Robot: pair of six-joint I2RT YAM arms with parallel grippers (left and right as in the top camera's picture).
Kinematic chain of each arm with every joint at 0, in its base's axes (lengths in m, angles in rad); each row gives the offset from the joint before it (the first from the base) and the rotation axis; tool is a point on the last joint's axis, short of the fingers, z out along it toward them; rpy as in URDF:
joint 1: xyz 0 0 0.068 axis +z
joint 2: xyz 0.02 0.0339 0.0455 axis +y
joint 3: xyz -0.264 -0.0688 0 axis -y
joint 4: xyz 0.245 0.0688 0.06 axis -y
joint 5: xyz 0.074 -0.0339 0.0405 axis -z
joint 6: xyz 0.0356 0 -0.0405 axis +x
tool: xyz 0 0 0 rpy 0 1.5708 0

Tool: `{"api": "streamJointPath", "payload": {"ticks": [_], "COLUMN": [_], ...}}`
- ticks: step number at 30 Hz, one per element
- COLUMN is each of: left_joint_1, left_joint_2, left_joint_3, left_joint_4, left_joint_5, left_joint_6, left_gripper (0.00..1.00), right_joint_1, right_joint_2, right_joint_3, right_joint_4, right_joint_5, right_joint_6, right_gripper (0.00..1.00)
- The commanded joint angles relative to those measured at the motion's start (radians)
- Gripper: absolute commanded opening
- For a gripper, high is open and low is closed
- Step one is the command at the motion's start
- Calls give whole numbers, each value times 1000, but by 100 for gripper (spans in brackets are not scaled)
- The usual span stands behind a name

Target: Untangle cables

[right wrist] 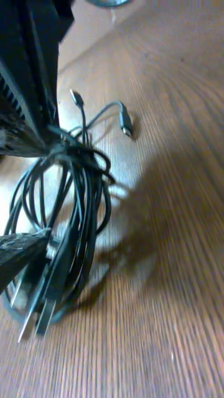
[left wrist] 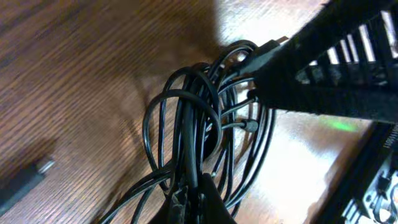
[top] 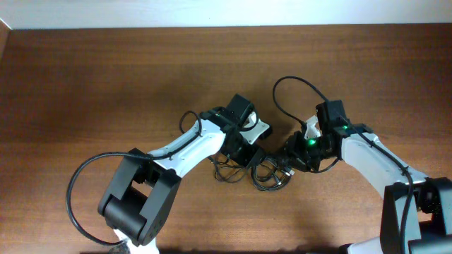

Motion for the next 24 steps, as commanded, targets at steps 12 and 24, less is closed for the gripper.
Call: {"api": "streamJointPath", "payload": {"ticks": [12,24], "left_joint_1": [-5,-5], "left_joint_2": [17,17], "left_joint_3": [-12,-13], "left_joint_4": [3,18], "left_joint_5": [158,158], "left_joint_6": [31,31], "left_gripper": [0,0], "right_joint_1": [71,69], "right_joint_2": [3,2], "right_joint_3": [-8,-8], "right_joint_4": [22,-4], "right_joint_5": [48,-50], "right_joint_6": [12,-152], "right_gripper": [17,17]}}
